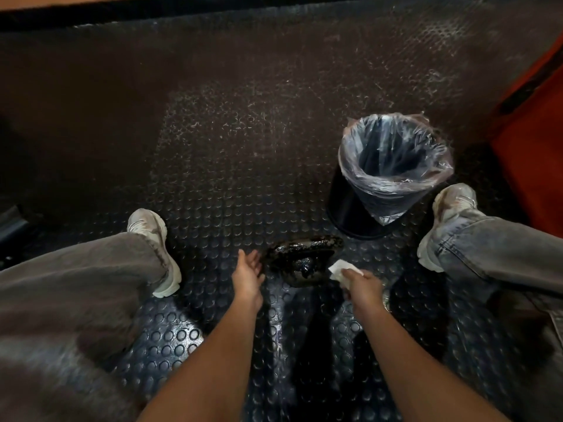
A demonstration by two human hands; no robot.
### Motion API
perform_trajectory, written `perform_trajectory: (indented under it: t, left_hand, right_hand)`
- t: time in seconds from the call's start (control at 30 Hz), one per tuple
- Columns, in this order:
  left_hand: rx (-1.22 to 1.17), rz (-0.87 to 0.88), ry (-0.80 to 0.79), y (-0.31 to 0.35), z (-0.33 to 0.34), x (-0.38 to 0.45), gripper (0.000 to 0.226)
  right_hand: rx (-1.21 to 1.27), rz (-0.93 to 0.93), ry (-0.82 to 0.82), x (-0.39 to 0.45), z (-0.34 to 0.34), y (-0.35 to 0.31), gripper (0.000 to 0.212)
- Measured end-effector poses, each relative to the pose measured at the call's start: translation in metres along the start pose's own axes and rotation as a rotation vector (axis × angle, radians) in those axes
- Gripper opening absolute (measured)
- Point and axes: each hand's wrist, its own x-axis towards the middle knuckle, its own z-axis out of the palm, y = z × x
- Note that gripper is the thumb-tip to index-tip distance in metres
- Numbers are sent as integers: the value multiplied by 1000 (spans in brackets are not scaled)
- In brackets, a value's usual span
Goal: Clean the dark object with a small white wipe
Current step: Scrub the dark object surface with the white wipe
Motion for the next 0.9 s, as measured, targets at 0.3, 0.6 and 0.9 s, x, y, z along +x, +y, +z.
perform_trajectory:
  t: [0.3,0.6,0.9]
  left_hand:
    - [-44,-162,-146,-22,10,14,72]
    - [-47,-161,-137,-32,7,21,71]
    - [-43,-176,-145,-25,9,24,73]
  right_hand:
    - [201,17,-46,-1,31,-23,13]
    - [-255,-404,72,-19,40,-2,16]
    - [4,-271,152,-13,36,-19,6]
